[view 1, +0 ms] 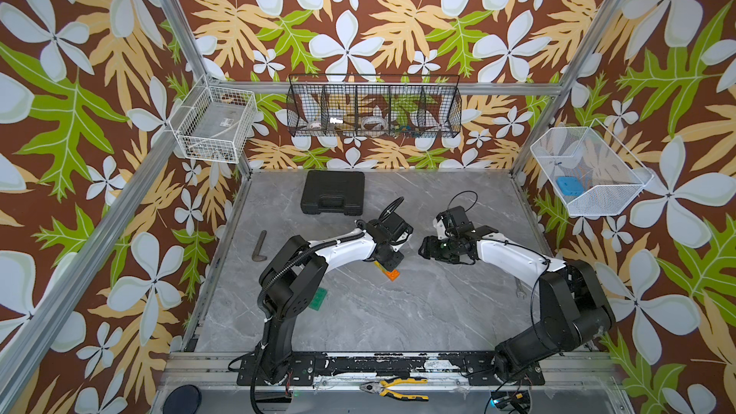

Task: Assemble a rectangle with lego
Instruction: Assemble the lego brick with the lego brick.

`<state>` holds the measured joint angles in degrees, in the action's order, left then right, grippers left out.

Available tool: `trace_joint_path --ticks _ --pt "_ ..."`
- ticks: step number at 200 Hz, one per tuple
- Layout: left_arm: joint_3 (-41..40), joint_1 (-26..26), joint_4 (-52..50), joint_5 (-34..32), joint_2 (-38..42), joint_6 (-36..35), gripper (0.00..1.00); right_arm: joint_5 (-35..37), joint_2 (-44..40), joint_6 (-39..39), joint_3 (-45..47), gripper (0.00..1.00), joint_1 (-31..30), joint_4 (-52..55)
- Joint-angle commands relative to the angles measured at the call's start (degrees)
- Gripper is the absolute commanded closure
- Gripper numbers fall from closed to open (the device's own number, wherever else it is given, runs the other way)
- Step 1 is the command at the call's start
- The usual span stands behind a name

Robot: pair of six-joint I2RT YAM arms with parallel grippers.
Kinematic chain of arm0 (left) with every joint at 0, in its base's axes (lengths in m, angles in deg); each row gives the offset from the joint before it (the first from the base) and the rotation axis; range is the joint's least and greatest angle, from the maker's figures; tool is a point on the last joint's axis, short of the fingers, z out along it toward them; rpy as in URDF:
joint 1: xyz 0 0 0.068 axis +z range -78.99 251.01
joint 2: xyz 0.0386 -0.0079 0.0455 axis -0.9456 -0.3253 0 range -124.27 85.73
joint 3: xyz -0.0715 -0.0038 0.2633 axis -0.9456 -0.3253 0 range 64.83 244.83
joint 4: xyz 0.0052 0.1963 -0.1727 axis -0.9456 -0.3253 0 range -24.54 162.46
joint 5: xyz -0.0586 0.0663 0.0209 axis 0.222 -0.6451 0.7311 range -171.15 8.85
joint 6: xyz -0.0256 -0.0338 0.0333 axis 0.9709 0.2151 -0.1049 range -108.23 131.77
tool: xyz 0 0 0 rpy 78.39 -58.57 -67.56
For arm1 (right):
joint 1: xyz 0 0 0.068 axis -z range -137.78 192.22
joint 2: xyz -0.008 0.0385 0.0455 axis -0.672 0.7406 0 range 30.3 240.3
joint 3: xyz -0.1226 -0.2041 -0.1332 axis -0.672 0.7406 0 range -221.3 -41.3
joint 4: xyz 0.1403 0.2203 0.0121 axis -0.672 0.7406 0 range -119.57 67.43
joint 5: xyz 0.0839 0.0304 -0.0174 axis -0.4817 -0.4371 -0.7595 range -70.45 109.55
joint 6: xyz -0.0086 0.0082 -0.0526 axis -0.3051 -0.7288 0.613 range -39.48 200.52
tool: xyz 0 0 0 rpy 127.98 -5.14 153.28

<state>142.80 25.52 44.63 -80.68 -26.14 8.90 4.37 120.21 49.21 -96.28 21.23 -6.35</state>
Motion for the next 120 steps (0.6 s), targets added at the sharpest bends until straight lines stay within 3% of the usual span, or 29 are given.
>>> trace_joint_path --ticks 1,9,70,75,80,120 --pt "-0.1 -0.03 -1.08 -0.28 0.68 0.28 0.58 -0.11 0.18 -0.07 -0.63 0.36 -0.02 0.42" --pt "-0.18 -0.03 -0.84 -0.29 0.89 0.24 0.52 -0.11 0.18 0.02 -0.7 0.36 -0.12 0.42" --pt "0.23 0.01 0.06 -1.56 3.21 0.52 0.46 -0.2 0.53 -0.07 -1.2 0.36 -0.21 0.33" --pt "0.37 0.05 0.06 -1.52 3.61 0.51 0.37 -0.2 0.53 -0.12 -1.27 0.36 -0.26 0.33" --pt "0.42 0.06 0.06 -1.54 4.05 0.59 0.35 -0.12 0.46 -0.23 -1.37 0.36 -0.23 0.25" --pt "-0.17 1.38 0.34 -2.66 10.01 2.86 0.33 1.99 -2.02 -1.11 -2.16 0.36 -0.19 -0.57"
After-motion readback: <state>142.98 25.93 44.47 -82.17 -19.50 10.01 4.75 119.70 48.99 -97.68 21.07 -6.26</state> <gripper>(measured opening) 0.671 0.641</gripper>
